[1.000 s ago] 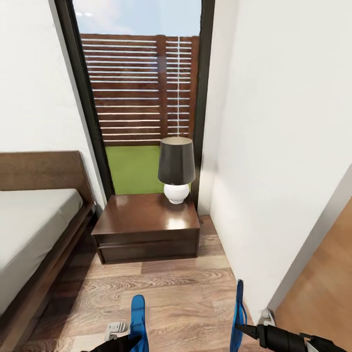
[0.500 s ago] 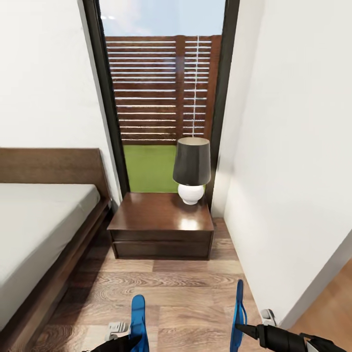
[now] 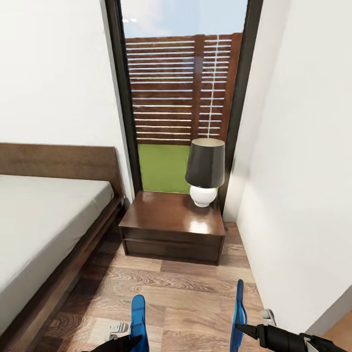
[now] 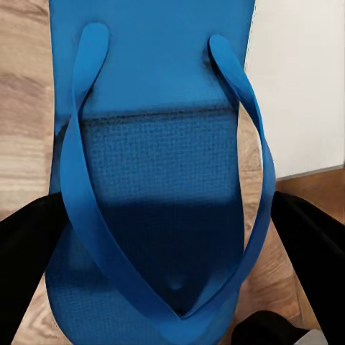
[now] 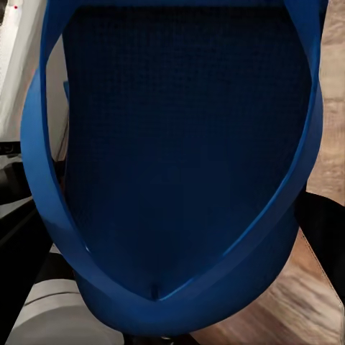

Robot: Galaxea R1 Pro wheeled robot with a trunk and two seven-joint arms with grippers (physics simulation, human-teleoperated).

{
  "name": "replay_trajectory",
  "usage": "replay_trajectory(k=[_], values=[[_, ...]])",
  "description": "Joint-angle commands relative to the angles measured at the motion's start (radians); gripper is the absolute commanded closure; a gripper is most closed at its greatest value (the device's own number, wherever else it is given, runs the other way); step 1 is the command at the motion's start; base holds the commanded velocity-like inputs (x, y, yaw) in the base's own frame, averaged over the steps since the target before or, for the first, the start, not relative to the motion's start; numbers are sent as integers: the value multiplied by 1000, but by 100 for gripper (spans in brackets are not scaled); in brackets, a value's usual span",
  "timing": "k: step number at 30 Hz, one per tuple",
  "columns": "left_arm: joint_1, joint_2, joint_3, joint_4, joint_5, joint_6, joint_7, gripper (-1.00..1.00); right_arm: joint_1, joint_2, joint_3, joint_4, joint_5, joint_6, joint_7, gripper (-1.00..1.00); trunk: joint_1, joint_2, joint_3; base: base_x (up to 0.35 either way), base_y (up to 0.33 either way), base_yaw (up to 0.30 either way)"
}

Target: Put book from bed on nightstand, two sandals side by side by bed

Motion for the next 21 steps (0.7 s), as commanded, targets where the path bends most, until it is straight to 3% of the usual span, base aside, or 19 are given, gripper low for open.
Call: replay_trajectory(k=[1,21], values=[[-1,0,1,1,4,1,-3,100,0,0,8,0,-10,6,3,100,0,0,-1,173,-144,213],[-2,0,1,2,4,1,-3,100,0,0,8,0,-10,6,3,100,0,0,-1,16,-13,213]])
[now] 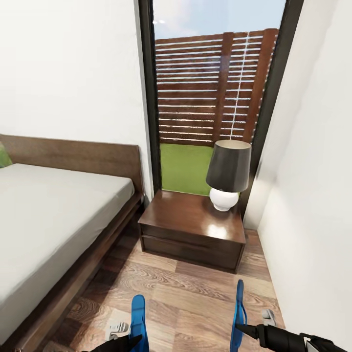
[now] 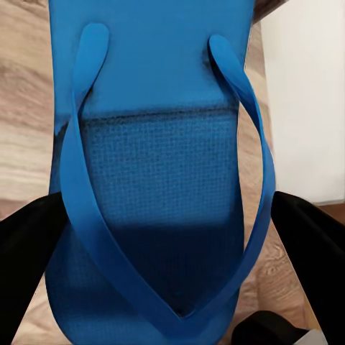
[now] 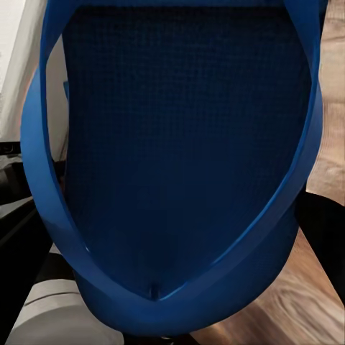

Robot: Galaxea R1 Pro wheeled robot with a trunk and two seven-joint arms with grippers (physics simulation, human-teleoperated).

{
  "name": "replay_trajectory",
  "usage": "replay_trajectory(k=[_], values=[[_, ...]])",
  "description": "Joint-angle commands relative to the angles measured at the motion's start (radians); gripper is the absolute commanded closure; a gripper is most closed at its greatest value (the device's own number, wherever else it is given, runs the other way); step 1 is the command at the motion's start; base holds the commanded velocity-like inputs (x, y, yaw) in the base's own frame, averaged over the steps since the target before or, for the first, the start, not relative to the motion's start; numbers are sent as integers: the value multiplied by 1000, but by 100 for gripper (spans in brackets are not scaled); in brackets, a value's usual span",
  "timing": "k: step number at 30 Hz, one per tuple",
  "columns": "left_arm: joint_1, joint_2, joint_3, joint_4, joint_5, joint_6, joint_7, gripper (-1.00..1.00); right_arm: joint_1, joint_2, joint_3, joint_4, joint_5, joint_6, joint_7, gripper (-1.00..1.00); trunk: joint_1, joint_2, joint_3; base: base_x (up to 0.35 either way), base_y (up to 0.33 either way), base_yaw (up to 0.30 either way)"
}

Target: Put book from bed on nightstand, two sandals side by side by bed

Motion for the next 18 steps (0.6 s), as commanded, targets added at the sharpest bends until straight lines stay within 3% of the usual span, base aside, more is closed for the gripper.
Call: replay_trajectory(k=[1,18], values=[[-1,0,0,2,5,1,-3,100,0,0,8,0,-10,6,3,100,0,0,-1,0,0,213],[0,0,0,1,5,1,-3,100,0,0,8,0,-10,6,3,100,0,0,-1,0,0,213]])
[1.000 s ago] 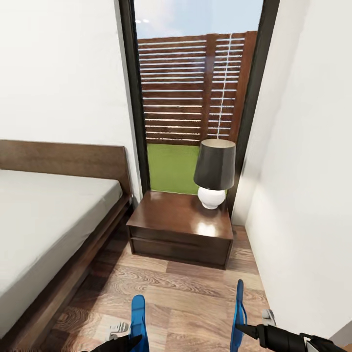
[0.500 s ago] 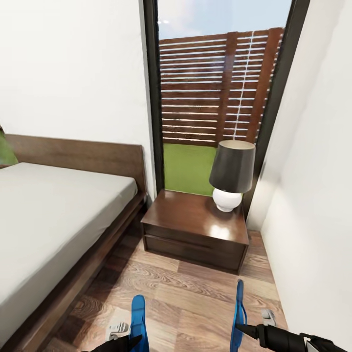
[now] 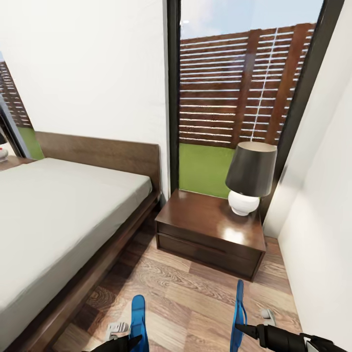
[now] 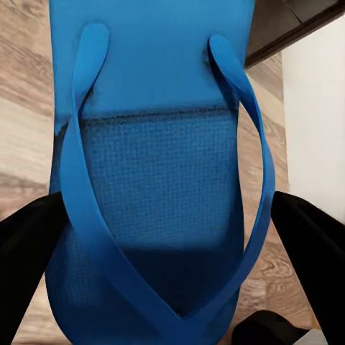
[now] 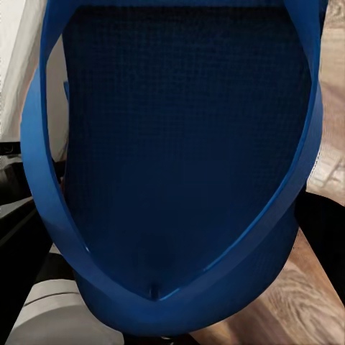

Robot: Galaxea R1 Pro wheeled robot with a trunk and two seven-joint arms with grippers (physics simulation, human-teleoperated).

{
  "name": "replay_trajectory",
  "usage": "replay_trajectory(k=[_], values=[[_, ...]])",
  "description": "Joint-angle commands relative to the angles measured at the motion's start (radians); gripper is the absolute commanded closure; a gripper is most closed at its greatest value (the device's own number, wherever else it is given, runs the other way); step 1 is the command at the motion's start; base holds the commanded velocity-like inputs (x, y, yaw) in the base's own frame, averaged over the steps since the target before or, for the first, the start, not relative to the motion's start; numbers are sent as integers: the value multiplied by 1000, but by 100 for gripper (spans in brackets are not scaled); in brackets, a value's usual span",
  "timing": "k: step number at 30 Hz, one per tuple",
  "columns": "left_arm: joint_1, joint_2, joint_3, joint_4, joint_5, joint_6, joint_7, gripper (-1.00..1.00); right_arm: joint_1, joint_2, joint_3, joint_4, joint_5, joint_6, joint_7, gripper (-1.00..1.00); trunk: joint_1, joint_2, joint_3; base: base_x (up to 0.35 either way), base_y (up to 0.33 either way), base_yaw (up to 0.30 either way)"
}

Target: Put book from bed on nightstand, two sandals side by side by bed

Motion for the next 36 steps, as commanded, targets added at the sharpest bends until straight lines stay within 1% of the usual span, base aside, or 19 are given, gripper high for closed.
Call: replay_trajectory(k=[1,11,36], values=[[-1,0,0,1,5,1,-3,100,0,0,8,0,-10,6,3,100,0,0,-1,0,0,212],[-1,0,0,5,5,1,-3,100,0,0,8,0,-10,6,3,100,0,0,-1,0,-75,212],[-1,0,0,7,5,1,-3,100,0,0,8,0,-10,6,3,100,0,0,-1,0,-2,211]])
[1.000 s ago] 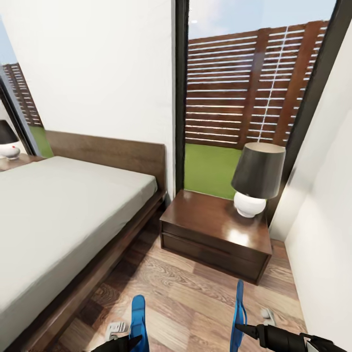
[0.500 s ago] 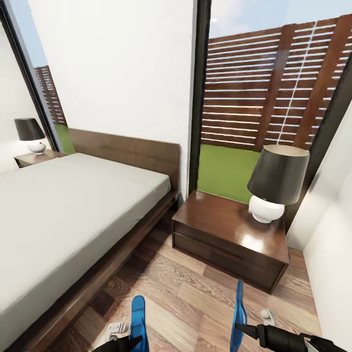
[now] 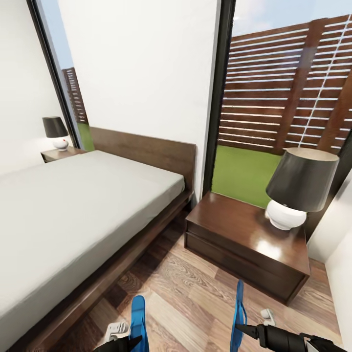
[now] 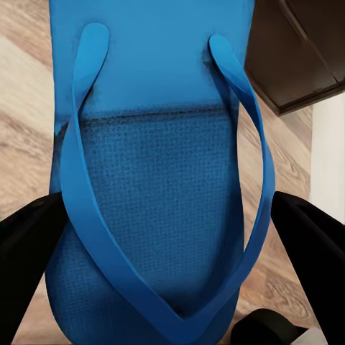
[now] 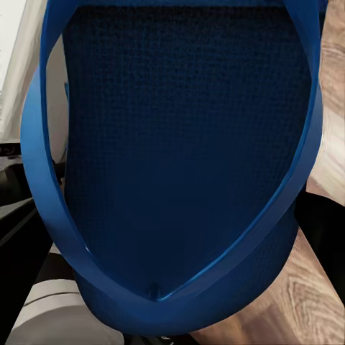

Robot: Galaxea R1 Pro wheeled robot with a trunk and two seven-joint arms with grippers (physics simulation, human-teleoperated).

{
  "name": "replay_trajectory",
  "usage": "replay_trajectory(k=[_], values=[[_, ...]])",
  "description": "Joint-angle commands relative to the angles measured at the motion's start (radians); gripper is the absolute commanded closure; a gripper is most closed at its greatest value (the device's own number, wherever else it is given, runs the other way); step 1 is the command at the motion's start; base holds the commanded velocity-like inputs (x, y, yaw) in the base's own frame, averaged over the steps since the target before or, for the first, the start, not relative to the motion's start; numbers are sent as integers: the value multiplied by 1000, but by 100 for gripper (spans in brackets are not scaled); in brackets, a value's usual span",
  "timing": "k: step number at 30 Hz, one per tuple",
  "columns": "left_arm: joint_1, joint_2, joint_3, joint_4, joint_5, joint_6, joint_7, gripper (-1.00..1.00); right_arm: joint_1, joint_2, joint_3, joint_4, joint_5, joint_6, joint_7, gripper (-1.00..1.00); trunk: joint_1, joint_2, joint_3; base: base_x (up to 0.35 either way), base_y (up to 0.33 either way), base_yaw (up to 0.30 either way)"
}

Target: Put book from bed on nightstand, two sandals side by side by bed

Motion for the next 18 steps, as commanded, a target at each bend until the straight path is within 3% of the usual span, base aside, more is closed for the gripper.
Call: replay_trajectory(k=[1,18], values=[[-1,0,0,1,5,1,-3,100,0,0,8,0,-10,6,3,100,0,0,-1,0,0,211],[-1,0,0,1,5,-1,-3,100,0,0,8,0,-10,6,3,100,0,0,-1,0,0,212]])
